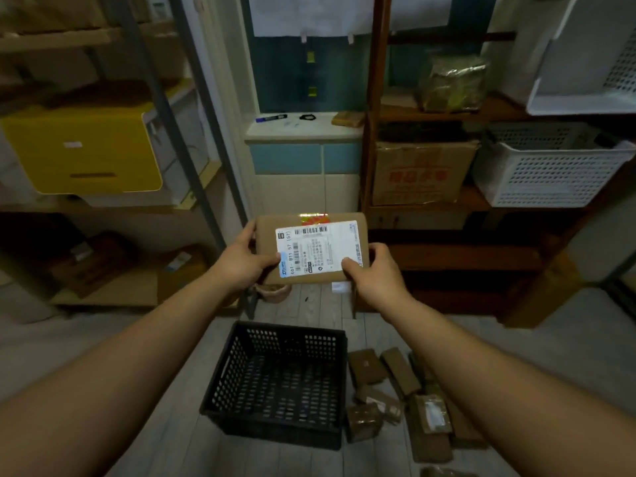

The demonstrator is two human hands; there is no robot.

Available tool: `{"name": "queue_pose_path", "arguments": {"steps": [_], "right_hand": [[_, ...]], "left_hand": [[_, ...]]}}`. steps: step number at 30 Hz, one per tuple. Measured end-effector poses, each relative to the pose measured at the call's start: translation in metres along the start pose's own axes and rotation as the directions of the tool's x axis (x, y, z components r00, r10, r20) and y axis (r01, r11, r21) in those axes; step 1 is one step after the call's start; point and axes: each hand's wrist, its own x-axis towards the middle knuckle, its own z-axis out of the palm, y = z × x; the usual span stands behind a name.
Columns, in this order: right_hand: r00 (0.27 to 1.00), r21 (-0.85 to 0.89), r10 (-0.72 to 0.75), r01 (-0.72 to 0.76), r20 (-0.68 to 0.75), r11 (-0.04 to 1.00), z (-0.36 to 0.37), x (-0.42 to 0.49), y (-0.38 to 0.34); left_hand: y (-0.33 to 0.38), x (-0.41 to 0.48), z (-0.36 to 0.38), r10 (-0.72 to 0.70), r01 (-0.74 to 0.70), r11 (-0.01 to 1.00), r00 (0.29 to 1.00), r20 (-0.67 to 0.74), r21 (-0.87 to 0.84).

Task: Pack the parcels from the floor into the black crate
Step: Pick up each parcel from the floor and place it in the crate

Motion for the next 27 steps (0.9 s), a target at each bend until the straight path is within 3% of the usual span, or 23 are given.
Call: {"name": "queue_pose_path", "arguments": {"steps": [6,15,22,27], "right_hand": [[0.995,-0.046,-0.031,0.036,0.100,0.998,0.066,0.058,0.022],[0.962,-0.010,0.056,-0.055,0.268,0.998,0.172,0.130,0.065],[0.963,-0.071,0.178,-0.167,0.201,0.983,0.234,0.154,0.125],[0.931,-0.120,0.329,-0.313,0.155,0.942,0.298,0.149,0.195]], "left_hand": [[-0.049,0.065,-0.027,-0.055,0.050,0.989,0.998,0.035,0.136],[-0.138,0.151,-0.057,-0.285,0.281,0.958,0.955,0.084,0.057],[-0.236,0.210,-0.047,-0.336,0.326,0.941,0.928,0.159,0.087],[-0.336,0.240,-0.039,-0.263,0.223,0.953,0.945,0.196,0.204]]}}
